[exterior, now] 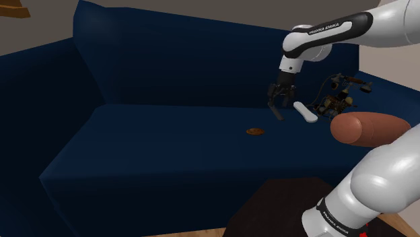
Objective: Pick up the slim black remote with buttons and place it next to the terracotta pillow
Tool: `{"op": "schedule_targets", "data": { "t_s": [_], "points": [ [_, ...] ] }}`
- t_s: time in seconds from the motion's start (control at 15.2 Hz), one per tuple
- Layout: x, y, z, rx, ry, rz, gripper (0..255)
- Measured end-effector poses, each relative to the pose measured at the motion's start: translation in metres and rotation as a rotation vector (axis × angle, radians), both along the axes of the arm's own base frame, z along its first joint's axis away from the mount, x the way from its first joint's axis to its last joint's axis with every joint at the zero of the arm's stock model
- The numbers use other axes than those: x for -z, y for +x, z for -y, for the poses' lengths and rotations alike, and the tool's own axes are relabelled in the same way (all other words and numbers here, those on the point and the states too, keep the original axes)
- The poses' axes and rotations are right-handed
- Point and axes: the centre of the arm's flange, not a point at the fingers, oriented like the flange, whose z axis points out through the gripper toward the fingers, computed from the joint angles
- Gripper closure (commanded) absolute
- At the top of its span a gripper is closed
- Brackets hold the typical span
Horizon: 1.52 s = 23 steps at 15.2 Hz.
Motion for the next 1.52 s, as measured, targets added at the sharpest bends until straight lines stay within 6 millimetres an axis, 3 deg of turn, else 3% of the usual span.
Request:
{"op": "schedule_targets", "data": {
  "t_s": [0.66, 1.32, 1.52],
  "points": [
    [0.052, 0.039, 0.116, 0.117, -0.013, 0.004, 0],
    [0.108, 0.061, 0.231, 0.233, -0.025, 0.007, 0],
    [0.123, 0.062, 0.248, 0.252, -0.027, 0.009, 0]
  ]
}}
